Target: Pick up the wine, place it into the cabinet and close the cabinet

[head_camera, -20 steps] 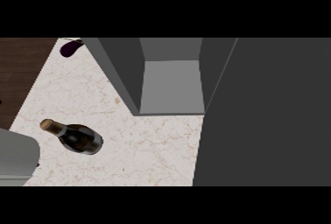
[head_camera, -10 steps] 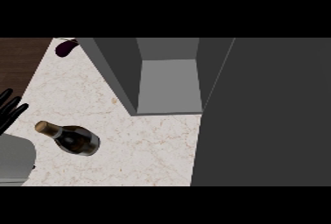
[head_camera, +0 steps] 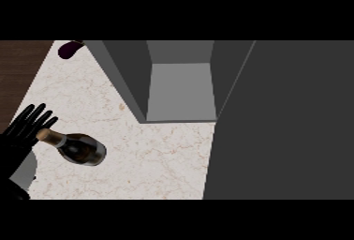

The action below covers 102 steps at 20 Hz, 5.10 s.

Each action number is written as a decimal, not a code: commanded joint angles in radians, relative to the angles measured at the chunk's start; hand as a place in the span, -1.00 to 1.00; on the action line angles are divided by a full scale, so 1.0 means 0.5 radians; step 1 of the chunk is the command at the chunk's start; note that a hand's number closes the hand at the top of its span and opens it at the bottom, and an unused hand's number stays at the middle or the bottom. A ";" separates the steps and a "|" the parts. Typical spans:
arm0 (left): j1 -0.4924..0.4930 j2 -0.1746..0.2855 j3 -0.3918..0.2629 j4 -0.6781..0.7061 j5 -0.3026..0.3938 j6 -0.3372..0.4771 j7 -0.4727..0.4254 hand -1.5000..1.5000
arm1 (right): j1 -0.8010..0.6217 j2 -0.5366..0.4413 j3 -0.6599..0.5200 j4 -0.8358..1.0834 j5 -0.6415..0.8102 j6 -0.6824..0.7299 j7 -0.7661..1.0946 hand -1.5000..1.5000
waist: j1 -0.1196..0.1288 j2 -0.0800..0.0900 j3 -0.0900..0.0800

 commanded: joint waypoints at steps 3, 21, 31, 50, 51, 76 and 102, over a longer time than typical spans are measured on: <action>-0.105 -0.011 -0.008 0.426 -0.325 -0.125 -0.314 -1.00 | -0.046 -0.033 -0.097 -0.183 -0.218 -0.027 0.164 -1.00 | 0.008 0.002 -0.004; -0.421 0.021 -0.107 1.366 -0.787 -0.094 -0.997 -1.00 | -0.057 -0.036 -0.031 -0.232 -0.150 -0.089 0.219 -1.00 | -0.017 0.005 -0.007; -0.552 -0.052 -0.222 1.588 -0.895 -0.033 -1.229 -1.00 | -0.093 0.028 0.113 -0.131 -0.011 -0.129 0.129 -1.00 | -0.025 0.011 -0.011; -0.498 -0.170 -0.534 1.325 -1.102 0.272 -1.731 1.00 | 0.043 -0.017 0.012 -0.143 -0.103 -0.084 0.079 -1.00 | 0.002 0.000 -0.004; -0.511 -0.244 -0.485 1.343 -1.081 0.498 -1.704 1.00 | 0.057 -0.060 -0.004 -0.178 -0.131 -0.041 0.100 -1.00 | 0.001 -0.001 -0.003; -0.198 -0.724 -1.272 -0.447 -0.598 1.883 -0.660 1.00 | 0.050 -0.022 -0.021 -0.210 -0.153 -0.105 0.173 -1.00 | 0.032 -0.015 0.000; -1.251 -0.724 -1.412 0.113 -0.736 2.735 -0.238 1.00 | 0.117 -0.059 -0.229 0.021 -0.339 0.122 -0.094 -1.00 | 0.005 0.007 0.001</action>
